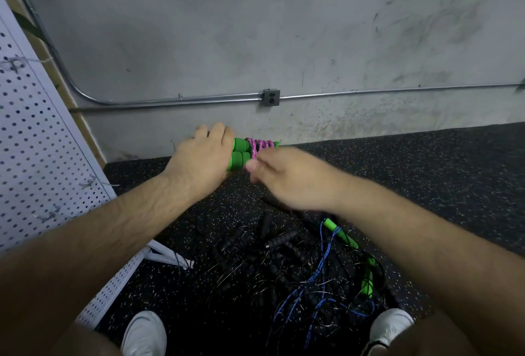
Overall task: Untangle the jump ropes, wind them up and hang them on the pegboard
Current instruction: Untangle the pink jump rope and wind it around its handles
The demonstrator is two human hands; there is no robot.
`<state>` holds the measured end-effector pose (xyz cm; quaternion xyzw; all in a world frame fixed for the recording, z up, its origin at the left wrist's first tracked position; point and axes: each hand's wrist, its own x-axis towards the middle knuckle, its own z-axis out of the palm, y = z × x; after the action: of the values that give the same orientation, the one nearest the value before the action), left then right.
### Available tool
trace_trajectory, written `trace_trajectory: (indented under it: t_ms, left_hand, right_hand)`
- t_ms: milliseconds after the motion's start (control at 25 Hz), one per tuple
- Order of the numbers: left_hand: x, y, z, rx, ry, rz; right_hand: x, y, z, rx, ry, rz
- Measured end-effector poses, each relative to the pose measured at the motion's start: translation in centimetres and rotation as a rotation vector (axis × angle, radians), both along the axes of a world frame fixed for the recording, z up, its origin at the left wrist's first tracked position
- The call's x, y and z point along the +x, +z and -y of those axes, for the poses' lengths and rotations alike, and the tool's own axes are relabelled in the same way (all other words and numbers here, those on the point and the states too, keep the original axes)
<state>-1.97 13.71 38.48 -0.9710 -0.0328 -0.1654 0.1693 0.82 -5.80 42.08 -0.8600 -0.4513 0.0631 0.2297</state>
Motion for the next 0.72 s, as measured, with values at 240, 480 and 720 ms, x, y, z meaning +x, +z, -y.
trace_trajectory:
  t_ms: [240, 480, 720]
  left_hand:
    - [-0.8, -0.7, 0.8, -0.003, -0.434, 0.02]
    - [-1.8, 0.3, 2.9, -1.295, -0.301, -0.017]
    - [0.0, 0.3, 0.4, -1.627, -0.18, 0.185]
  right_hand:
    - [6.4, 0.1, 1.7, 0.07, 0.009, 0.191]
    - [8.5, -3.5, 1.0, 0.392, -0.095, -0.527]
    - [3.4, -4.2, -3.5, 0.4, -0.158, 0.088]
